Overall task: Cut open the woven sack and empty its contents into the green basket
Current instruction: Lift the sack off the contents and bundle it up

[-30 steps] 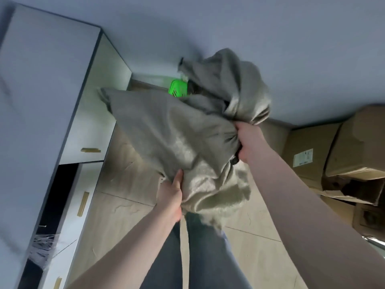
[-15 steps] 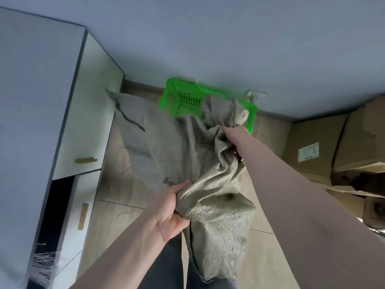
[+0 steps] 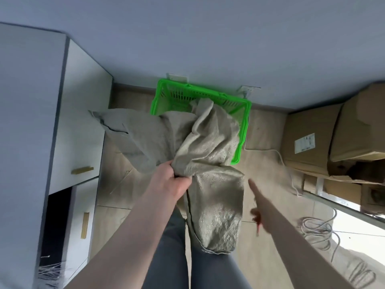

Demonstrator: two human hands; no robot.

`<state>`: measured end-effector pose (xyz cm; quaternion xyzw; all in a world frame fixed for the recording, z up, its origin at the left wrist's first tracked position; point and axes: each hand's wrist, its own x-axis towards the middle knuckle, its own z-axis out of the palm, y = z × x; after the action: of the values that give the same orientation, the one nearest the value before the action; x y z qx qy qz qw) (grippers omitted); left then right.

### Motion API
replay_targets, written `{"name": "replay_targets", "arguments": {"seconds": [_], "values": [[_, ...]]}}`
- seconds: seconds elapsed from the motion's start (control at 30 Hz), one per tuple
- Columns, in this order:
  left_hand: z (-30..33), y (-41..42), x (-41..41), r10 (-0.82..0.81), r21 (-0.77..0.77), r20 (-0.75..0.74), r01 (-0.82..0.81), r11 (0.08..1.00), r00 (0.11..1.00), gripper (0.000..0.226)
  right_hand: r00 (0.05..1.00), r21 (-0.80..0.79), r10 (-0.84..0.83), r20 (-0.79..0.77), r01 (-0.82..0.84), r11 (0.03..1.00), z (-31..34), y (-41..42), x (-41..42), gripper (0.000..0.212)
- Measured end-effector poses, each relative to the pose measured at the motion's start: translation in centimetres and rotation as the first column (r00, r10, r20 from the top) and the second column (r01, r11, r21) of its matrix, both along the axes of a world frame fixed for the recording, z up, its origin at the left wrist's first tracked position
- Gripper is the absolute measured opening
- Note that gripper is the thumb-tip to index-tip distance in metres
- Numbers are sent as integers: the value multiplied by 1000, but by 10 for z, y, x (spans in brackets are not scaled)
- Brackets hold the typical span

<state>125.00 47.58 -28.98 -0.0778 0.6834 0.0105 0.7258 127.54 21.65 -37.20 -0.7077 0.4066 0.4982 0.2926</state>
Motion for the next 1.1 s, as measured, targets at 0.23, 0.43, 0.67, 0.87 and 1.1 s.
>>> {"name": "replay_targets", "arguments": {"seconds": [0.23, 0.43, 0.67, 0.87, 1.1], "values": [[-6, -10, 25, 74, 105, 61, -80, 991, 995, 12, 968, 192, -230, 97, 209, 959, -1, 35, -36, 44], [-30, -18, 19, -647, 526, -142, 611, 592, 749, 39, 794, 183, -23, 607, -111, 977, 33, 83, 25, 39], [-20, -38, 17, -842, 526, -168, 769, 364, 514, 27, 922, 180, 135, 362, -211, 961, 36, 141, 58, 103], [13, -27, 8, -991, 514, -73, 847, -135, -114, 17, 823, 64, 400, 403, -461, 885, 22, 115, 55, 33], [-30, 61, 85, -455, 344, -882, 492, -800, -123, 45, 885, 272, 198, 422, -332, 903, 25, 75, 46, 26]]}}
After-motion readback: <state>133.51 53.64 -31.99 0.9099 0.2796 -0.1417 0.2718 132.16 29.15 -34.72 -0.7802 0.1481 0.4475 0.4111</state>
